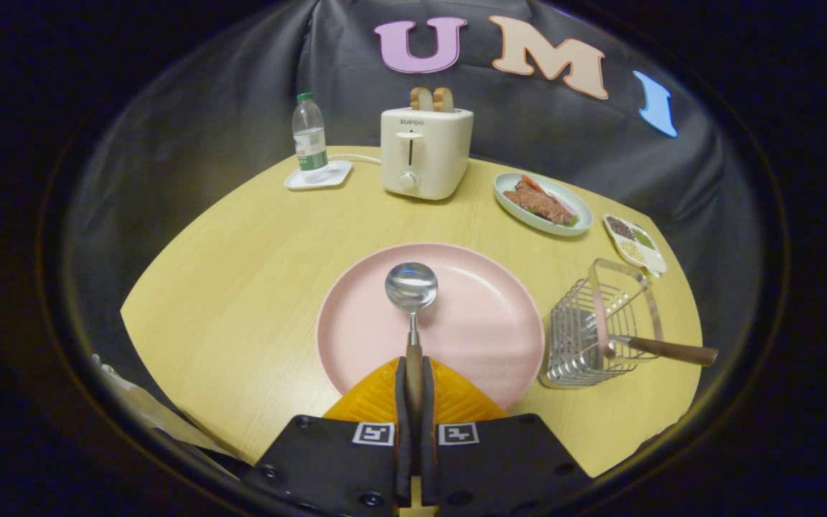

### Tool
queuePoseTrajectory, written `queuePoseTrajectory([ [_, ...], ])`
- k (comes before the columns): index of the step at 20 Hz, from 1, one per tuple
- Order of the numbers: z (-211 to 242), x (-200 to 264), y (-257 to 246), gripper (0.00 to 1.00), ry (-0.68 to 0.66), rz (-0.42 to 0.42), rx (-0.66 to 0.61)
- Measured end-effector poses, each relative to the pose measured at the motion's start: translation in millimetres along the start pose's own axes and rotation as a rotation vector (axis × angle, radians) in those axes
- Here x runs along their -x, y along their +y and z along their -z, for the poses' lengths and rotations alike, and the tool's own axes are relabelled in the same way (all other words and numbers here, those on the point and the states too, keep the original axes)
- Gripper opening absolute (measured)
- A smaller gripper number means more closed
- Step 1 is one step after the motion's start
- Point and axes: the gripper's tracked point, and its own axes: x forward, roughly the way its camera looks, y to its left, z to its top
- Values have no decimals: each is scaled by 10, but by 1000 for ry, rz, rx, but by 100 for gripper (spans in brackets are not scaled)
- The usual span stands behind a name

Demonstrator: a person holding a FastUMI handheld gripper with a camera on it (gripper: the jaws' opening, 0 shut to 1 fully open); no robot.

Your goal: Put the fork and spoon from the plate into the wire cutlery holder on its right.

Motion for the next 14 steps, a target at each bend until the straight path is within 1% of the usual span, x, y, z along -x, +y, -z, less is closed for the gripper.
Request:
queuePoseTrajectory([
  [7, -258, 199, -319, 8, 3, 14, -41],
  [14, -487, 399, -520, 8, 0, -12, -33],
])
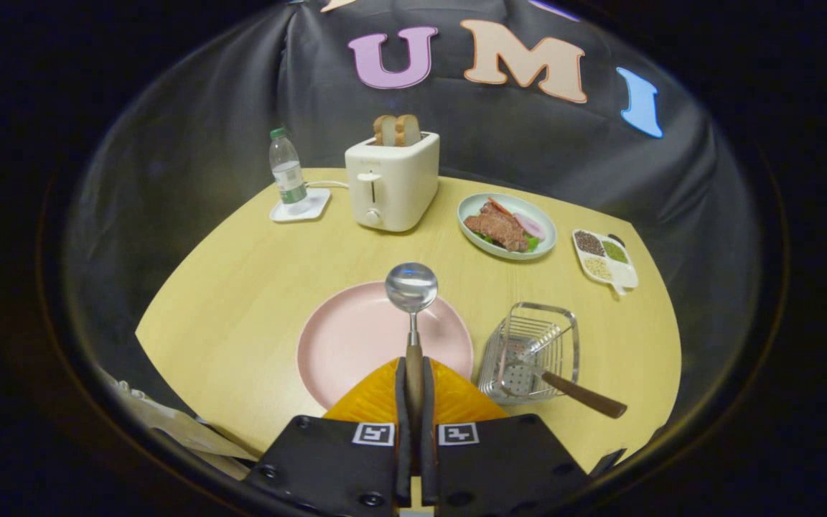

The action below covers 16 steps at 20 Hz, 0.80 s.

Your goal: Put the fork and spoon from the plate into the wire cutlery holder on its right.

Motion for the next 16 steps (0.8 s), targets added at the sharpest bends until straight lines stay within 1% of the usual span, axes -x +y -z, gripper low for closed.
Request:
queuePoseTrajectory([
  [6, -112, 136, -201, 8, 17, -18, 37],
  [9, -114, 186, -412, 8, 46, -3, 71],
  [16, -45, 272, -827, 8, 107, 20, 94],
])
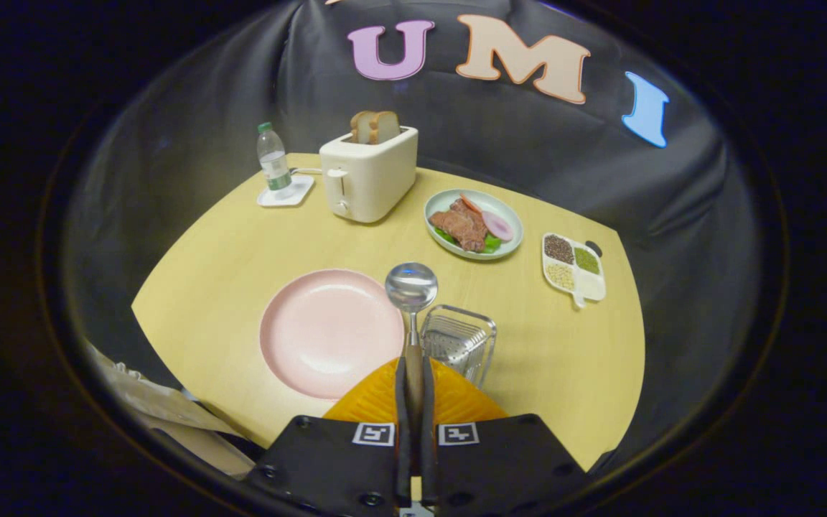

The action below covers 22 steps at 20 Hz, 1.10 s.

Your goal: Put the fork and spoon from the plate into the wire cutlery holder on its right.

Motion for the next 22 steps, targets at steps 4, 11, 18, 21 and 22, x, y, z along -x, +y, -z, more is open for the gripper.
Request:
queuePoseTrajectory([
  [4, 159, -1, -192, 8, 62, 17, 3],
  [11, 238, -19, -336, 9, 100, 15, -42],
  [18, 187, -59, -378, 21, 88, 16, -63],
  [21, 101, -27, -344, 47, 50, 4, -83],
  [22, 63, -8, -338, 56, 32, 4, -88],
])
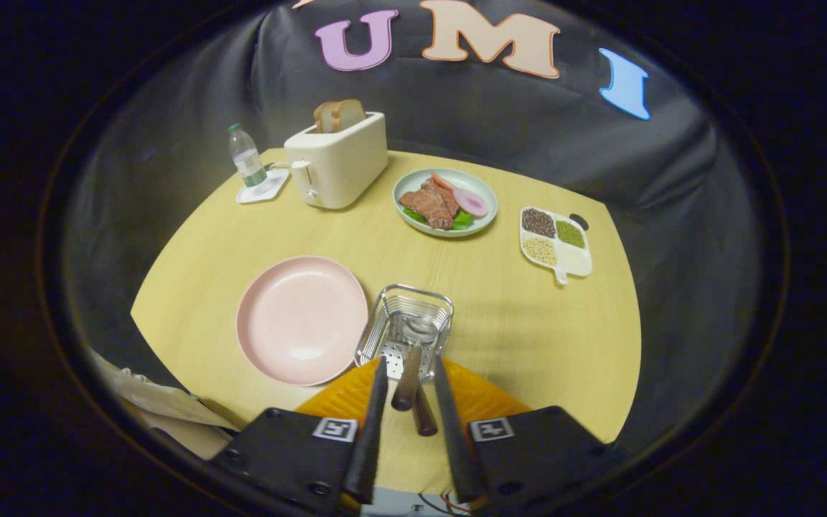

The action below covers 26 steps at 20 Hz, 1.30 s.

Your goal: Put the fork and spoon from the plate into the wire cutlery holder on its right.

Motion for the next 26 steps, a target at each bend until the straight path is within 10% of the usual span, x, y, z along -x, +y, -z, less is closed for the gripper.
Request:
queuePoseTrajectory([
  [5, -335, 169, 163, 99, -189, 7, -39],
  [26, -921, 1801, 512, 99, -956, 155, -250],
])
